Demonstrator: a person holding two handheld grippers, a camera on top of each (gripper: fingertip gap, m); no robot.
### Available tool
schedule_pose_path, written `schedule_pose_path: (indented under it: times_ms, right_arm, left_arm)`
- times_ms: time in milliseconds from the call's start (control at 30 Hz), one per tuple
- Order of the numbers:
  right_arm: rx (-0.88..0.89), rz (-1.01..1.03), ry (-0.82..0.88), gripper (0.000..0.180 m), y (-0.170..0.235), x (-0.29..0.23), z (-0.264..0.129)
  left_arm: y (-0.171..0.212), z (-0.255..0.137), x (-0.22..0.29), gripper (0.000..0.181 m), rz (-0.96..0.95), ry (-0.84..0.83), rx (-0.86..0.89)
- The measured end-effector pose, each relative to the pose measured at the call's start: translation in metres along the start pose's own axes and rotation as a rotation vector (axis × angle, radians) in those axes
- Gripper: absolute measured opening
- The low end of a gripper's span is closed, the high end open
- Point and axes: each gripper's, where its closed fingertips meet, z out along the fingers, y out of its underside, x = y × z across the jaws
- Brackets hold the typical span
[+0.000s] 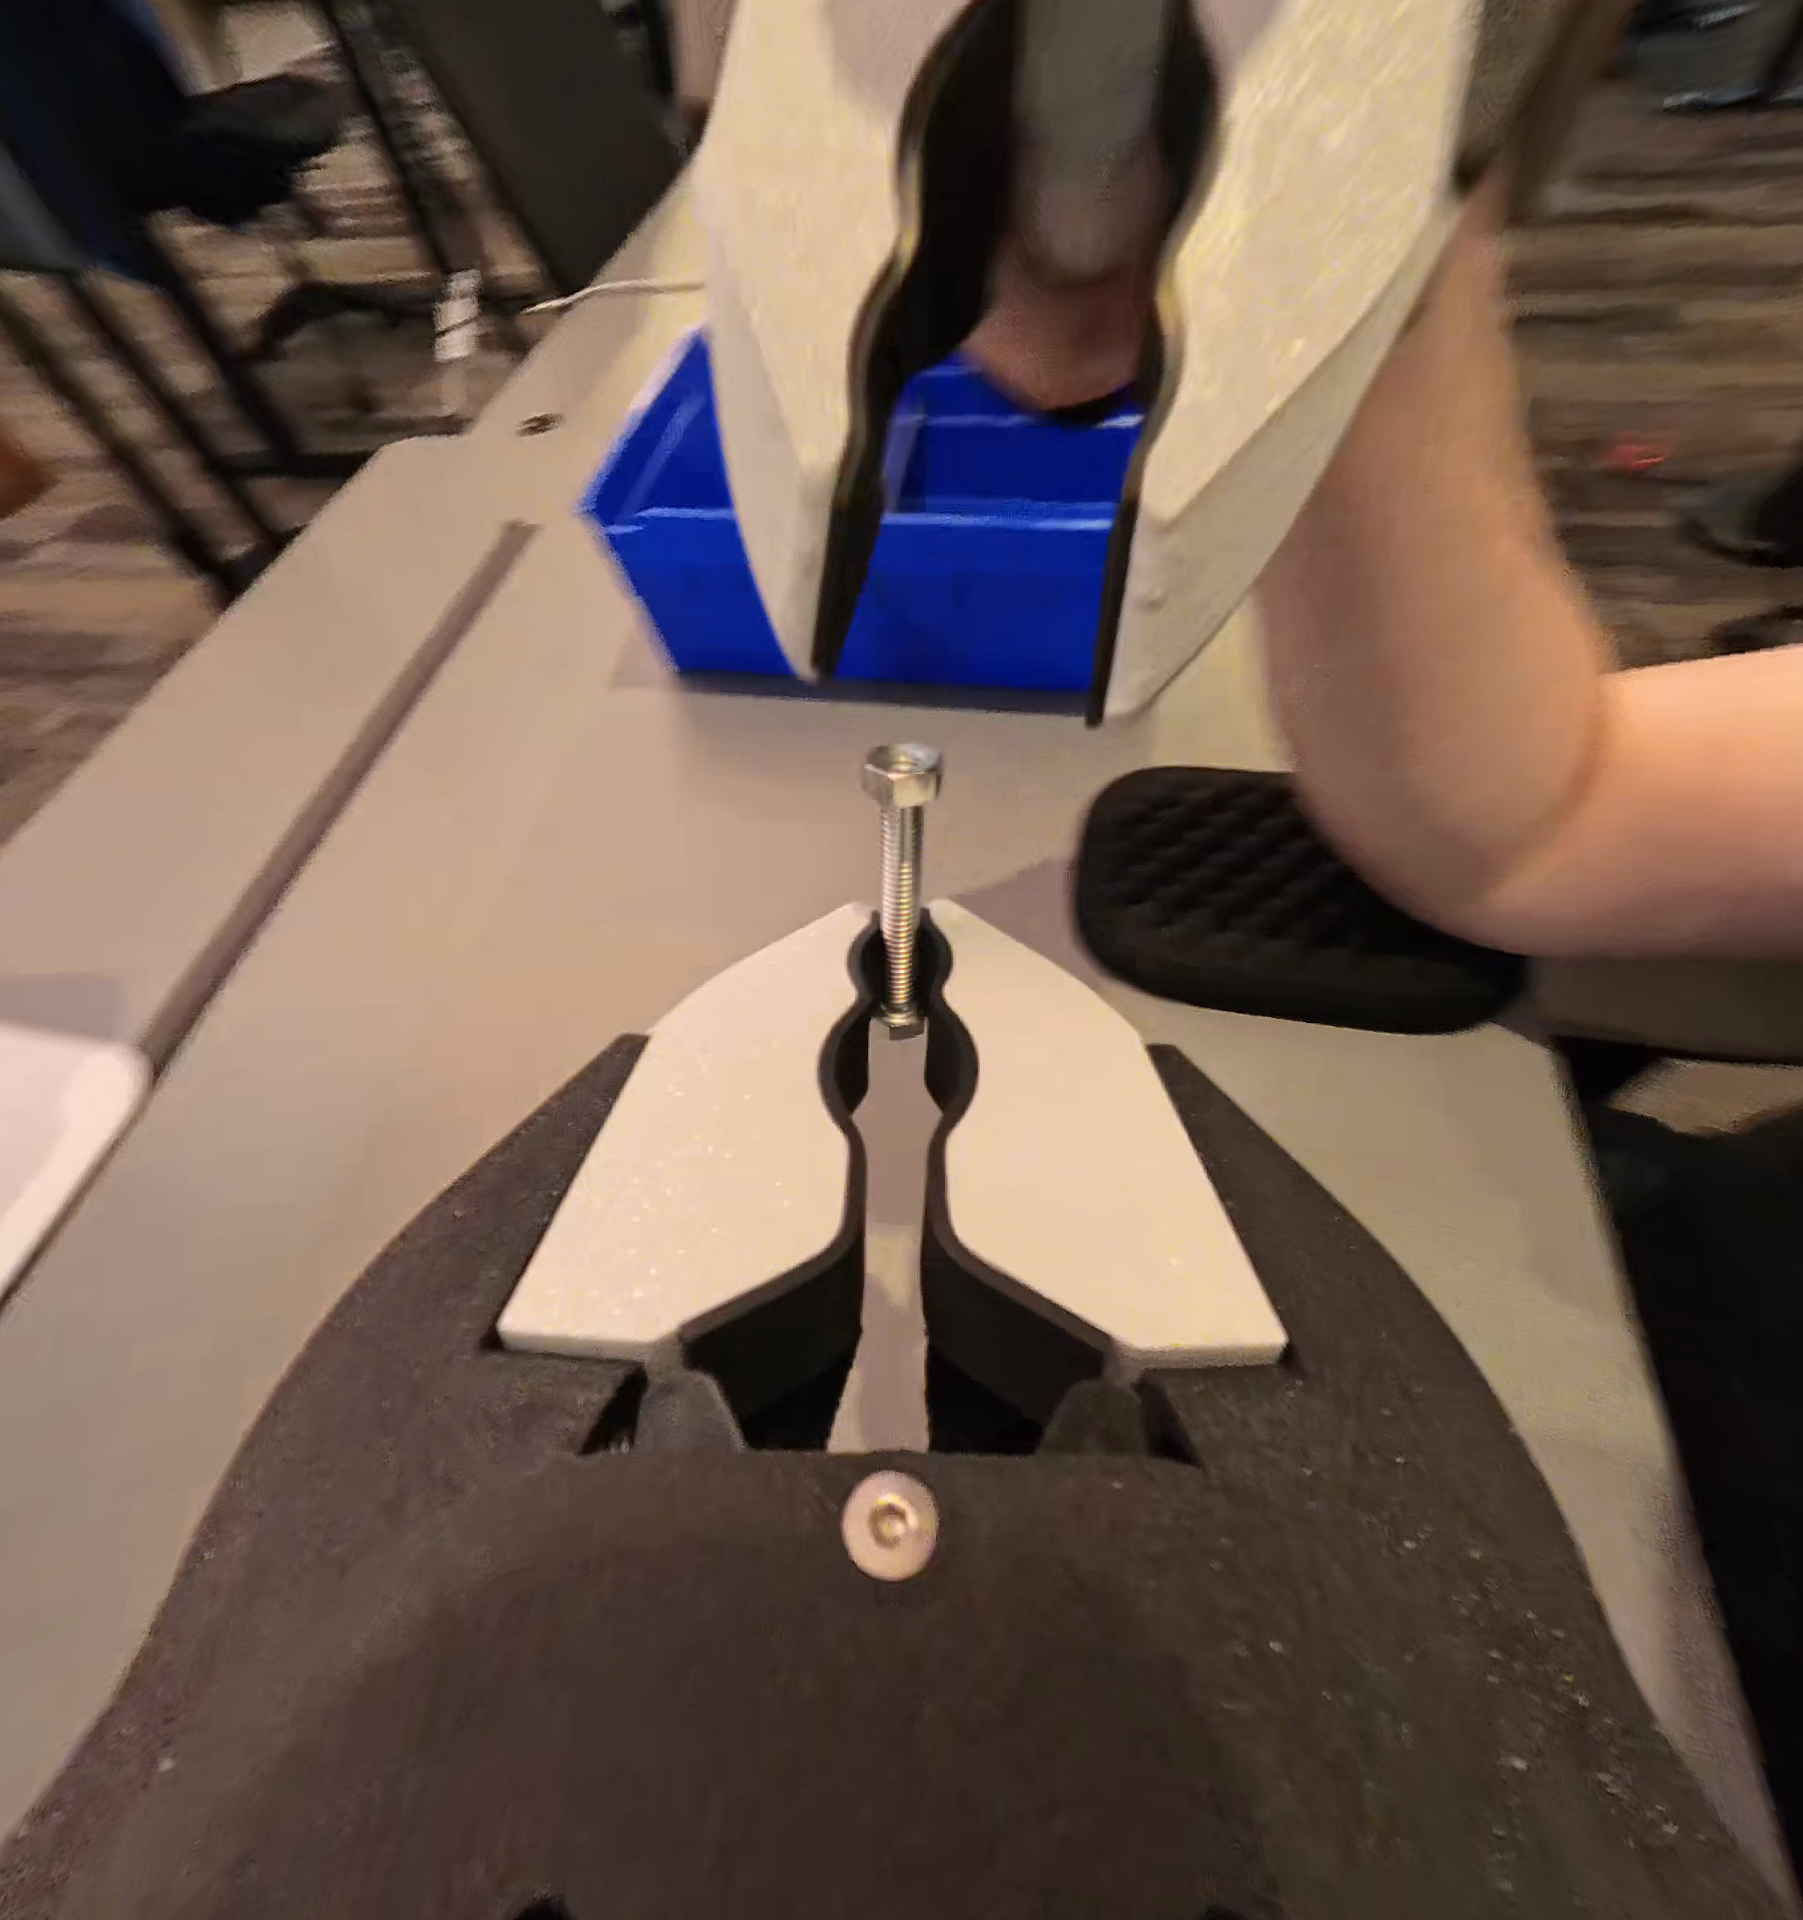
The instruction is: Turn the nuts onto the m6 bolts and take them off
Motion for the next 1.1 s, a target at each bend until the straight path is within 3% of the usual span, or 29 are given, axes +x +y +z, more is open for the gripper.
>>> schedule_pose_path:
  times_ms: [100,233,533,633,900,1100]
  right_arm:
    - [-0.016,0.275,0.144,0.031,0.002,0.021,0.002]
    - [-0.080,0.342,0.244,0.036,0.011,0.033,0.012]
    - [-0.118,0.365,0.244,0.023,0.019,0.041,0.024]
    - [-0.091,0.356,0.188,0.010,0.013,0.035,0.025]
    - [-0.115,0.217,0.058,0.009,0.017,0.021,0.022]
    - [-0.058,-0.150,-0.141,0.009,0.013,-0.014,0.018]
  left_arm:
    - [0.008,0.003,-0.023,0.004,0.045,-0.194,-0.066]
    - [0.011,0.001,-0.041,0.004,0.081,-0.355,-0.098]
    - [0.013,-0.001,-0.046,0.004,0.098,-0.393,-0.108]
    - [0.010,-0.002,-0.045,0.004,0.115,-0.390,-0.093]
    - [0.011,0.000,-0.028,0.004,0.124,-0.263,-0.109]
    - [0.010,-0.008,0.015,0.004,0.056,0.074,-0.090]
